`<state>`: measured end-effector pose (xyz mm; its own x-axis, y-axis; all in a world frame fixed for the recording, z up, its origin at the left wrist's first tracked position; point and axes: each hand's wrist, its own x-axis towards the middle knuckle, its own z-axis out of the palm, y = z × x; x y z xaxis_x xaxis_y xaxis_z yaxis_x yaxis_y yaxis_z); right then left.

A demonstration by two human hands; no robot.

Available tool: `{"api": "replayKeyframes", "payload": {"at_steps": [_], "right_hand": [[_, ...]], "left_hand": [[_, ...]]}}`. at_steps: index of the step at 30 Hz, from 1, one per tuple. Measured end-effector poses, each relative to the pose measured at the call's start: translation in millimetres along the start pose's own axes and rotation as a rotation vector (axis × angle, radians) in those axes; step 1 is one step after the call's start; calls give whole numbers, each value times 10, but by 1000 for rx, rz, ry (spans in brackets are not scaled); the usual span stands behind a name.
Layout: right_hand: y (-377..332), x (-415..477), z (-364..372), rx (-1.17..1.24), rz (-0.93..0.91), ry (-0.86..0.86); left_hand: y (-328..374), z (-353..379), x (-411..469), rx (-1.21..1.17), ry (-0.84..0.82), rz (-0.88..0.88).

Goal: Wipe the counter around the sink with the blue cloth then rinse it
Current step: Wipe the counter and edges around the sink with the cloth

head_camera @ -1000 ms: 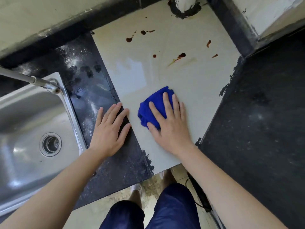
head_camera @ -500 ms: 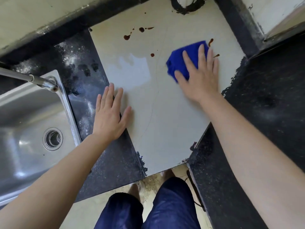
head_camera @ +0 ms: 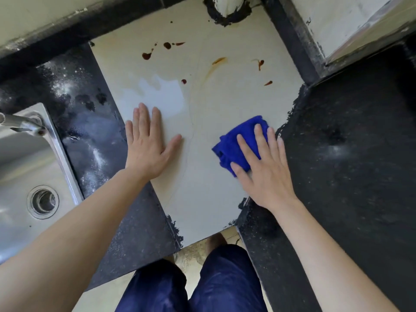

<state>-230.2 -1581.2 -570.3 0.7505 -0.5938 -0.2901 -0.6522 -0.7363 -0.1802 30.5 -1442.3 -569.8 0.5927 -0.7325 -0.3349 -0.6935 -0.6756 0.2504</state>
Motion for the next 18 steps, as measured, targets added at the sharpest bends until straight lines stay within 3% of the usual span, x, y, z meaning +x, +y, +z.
{"api": "replayKeyframes", "payload": {"at_steps": [9, 14, 18], "right_hand": [[428, 1347, -401, 54, 219, 106], [75, 2170, -636, 100, 220, 131], [-264, 1976, -501, 115, 70, 111]], "left_hand": [[45, 43, 31, 87, -19, -13], [51, 46, 38, 79, -16, -12], [43, 38, 32, 77, -18, -18]]}}
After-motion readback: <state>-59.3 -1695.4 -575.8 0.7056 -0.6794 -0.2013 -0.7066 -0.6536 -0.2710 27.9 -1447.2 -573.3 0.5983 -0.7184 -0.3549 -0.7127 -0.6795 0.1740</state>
